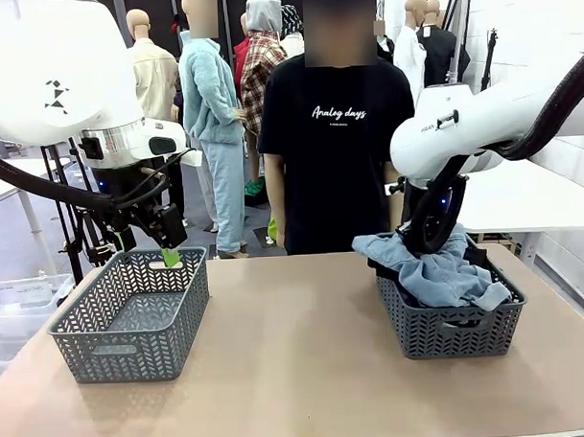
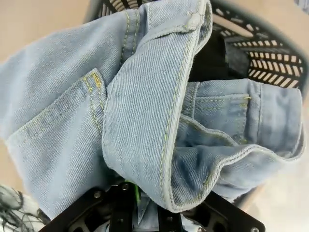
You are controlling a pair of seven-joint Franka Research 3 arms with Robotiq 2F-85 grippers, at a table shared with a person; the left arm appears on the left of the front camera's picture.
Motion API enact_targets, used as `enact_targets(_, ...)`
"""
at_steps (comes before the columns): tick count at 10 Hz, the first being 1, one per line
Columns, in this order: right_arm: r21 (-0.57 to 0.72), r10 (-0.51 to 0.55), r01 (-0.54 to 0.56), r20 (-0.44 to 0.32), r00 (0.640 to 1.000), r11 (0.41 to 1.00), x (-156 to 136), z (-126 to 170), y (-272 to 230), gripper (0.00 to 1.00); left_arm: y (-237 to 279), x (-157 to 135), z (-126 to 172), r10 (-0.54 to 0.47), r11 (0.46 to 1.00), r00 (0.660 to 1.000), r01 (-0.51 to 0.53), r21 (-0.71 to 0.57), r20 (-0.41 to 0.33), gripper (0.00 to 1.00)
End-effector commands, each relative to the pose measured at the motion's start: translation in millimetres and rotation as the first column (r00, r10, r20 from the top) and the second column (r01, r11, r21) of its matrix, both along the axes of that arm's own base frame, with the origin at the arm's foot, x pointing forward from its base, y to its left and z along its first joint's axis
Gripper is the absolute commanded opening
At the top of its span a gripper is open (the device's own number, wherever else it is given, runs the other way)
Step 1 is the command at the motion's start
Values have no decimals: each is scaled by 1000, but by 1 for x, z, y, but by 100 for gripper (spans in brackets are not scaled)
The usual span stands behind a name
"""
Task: Sort the tops and bottoms.
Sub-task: Sort the clothes according to human instructions.
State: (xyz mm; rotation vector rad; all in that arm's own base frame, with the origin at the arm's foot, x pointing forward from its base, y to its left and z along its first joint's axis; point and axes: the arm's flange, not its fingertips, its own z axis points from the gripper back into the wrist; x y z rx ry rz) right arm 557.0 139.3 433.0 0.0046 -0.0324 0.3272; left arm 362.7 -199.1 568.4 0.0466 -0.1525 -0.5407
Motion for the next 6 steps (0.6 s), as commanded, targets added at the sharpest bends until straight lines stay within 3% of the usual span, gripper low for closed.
enact_targets(1,7,-11,11,-42,999,1000,-10,-5,-7,0,2,1,1,1,1000,1000,-1,0,10,100)
enact_targets(3,6,-24,24,16,1000,1000,-13,23,-12,0,2,1,1,1,1000,1000,-1,0,10,100)
enact_targets(4,4,-44,44,19,999,999,-18,38,-15,6,2,1,1,1,1000,1000,-1,0,10,100)
enact_targets(6,-11,-64,65,73,995,998,-32,66,-20,45,2,1,1,1,1000,1000,-1,0,10,100)
